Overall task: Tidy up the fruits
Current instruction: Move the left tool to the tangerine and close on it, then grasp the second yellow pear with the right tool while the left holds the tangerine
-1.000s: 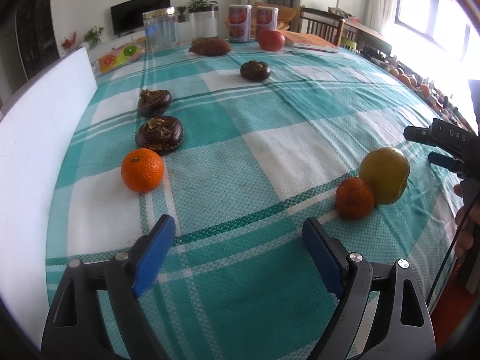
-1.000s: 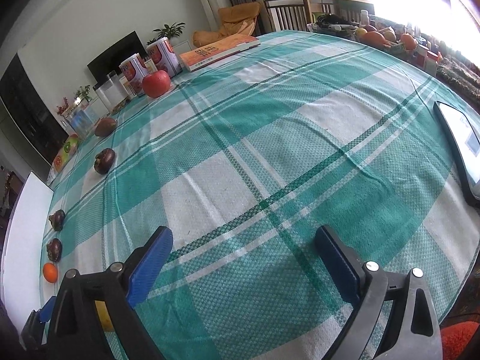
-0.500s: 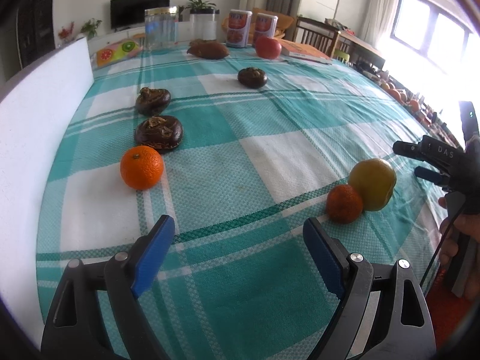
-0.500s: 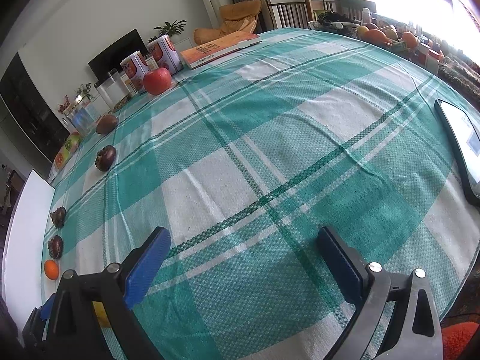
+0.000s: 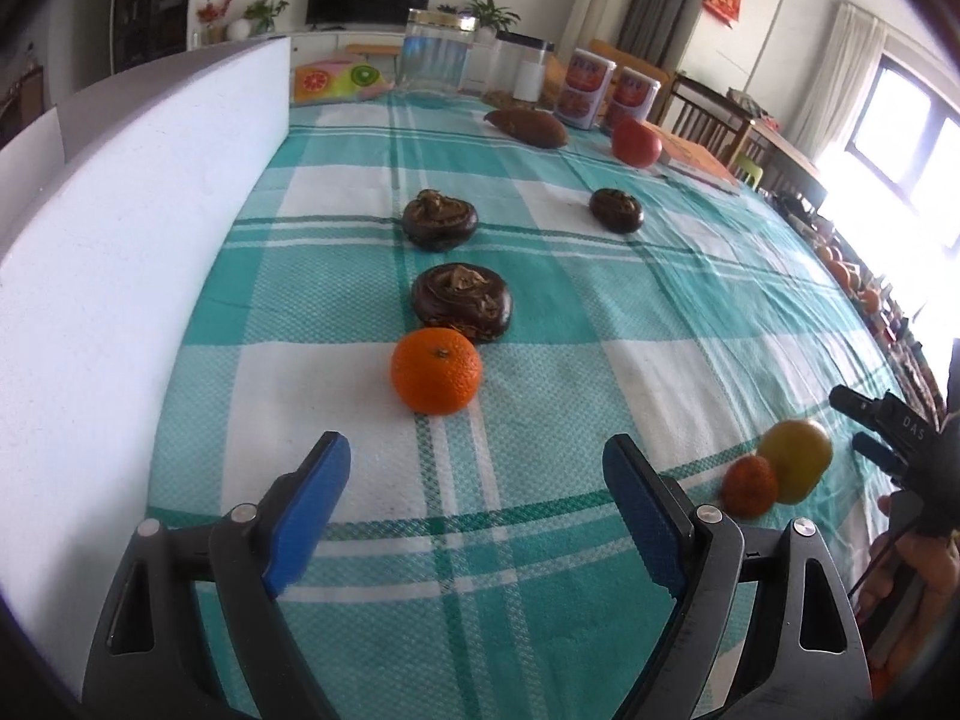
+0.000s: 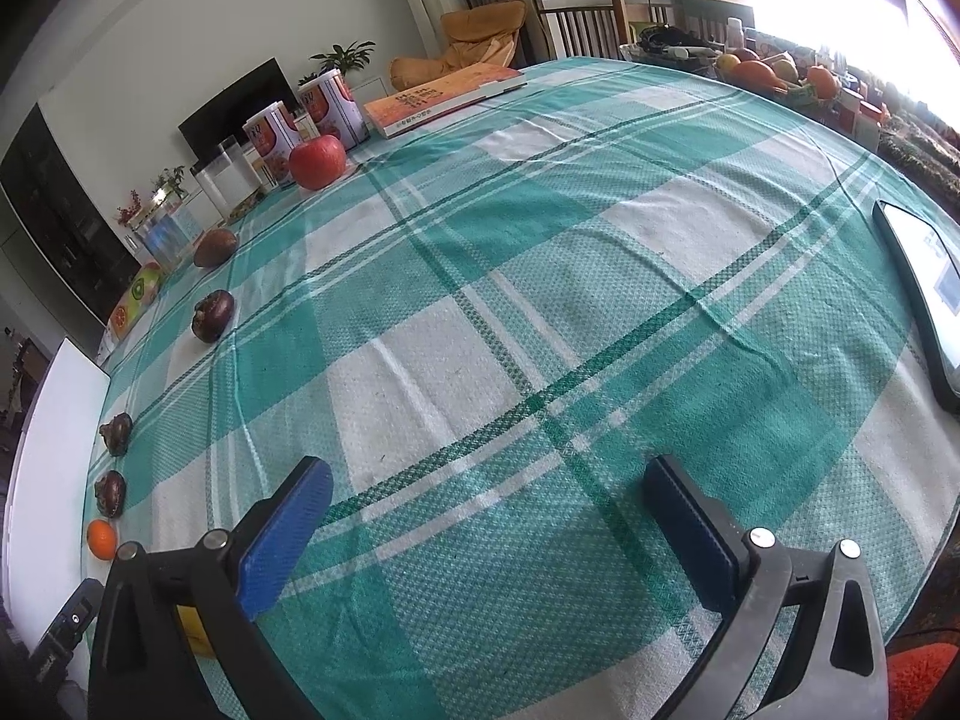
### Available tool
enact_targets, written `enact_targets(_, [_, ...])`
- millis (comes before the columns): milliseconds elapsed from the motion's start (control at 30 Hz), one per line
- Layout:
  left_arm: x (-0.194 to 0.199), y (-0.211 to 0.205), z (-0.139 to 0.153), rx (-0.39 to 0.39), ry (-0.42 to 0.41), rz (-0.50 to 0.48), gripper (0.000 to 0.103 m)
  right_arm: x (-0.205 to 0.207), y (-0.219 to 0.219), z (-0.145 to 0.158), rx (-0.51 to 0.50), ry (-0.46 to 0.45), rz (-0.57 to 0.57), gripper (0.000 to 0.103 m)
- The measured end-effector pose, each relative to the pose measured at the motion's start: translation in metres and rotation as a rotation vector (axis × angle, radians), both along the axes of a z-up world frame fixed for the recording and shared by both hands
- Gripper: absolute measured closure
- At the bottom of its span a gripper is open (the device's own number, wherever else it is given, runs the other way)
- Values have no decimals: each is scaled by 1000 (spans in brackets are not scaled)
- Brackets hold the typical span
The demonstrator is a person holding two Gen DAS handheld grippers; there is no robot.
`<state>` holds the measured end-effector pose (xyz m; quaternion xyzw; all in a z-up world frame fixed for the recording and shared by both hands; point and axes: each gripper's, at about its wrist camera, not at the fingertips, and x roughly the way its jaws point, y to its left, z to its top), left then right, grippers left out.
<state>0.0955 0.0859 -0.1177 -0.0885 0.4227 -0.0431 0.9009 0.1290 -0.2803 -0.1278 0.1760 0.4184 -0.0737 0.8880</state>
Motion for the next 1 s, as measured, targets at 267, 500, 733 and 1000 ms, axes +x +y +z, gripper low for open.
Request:
enact_targets(267, [31,-2,-10,93,35,2,37,0,1,0,-6,3,1,0])
enact_targets(500, [34,-9,-7,111,13,-31,69,0,0,0,1,-1,0,0])
enact_targets(733, [5,-10,-4,65,33,-87,69,-8,-4,6,152,-82,72,0])
enact_targets(1000, [-18,-5,-1,28,39,-103,69,20,33,20,140,-28,237,6])
